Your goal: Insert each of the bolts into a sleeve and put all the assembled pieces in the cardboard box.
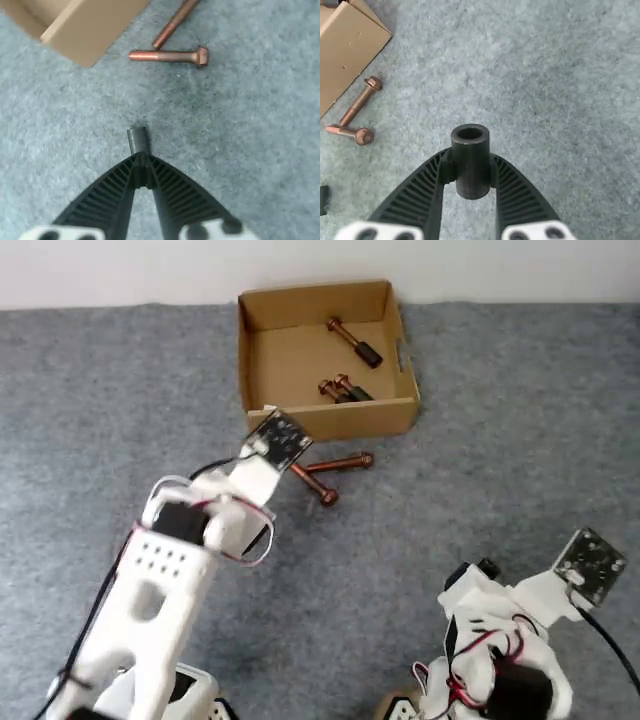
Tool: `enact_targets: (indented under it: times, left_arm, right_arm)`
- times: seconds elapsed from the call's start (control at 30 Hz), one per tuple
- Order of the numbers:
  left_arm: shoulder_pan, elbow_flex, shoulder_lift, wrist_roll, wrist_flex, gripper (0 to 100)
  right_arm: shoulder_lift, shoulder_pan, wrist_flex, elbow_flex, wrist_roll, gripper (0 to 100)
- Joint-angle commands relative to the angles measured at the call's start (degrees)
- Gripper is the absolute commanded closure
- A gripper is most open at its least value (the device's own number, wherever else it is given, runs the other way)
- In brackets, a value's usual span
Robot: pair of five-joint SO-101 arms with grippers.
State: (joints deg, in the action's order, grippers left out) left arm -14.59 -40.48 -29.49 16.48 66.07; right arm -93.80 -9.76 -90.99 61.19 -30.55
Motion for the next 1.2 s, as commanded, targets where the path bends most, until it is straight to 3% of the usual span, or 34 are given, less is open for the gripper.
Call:
enact_targets:
  times: [0.0, 0.2, 0.4, 0.6, 0.8, 1.17]
  left_arm:
    - [-0.26, 10.51, 7.74, 5.01, 3.69, 99]
    - [-0.26, 25.63, 22.77, 17.32, 11.96, 99]
    - [-0.26, 39.25, 36.84, 24.18, 18.99, 97]
    - [-0.35, 54.37, 49.32, 27.87, 26.20, 88]
    - [-0.53, 69.49, 60.92, 35.16, 32.26, 87]
    - [-5.63, 84.35, 72.79, 37.54, 33.67, 87]
  right_arm:
    - [-3.74, -0.48, 1.36, -0.26, 1.14, 99.1]
    - [-7.16, -0.48, 1.80, 0.88, 1.32, 99.1]
    - [-7.60, -0.66, 2.15, 1.32, 1.41, 99.1]
    - [-7.60, -0.66, 2.15, 1.58, 1.41, 99.1]
    - [-7.60, -0.75, 2.15, 1.58, 1.41, 99.1]
    - [-7.60, -0.75, 2.42, 1.93, 1.41, 99.1]
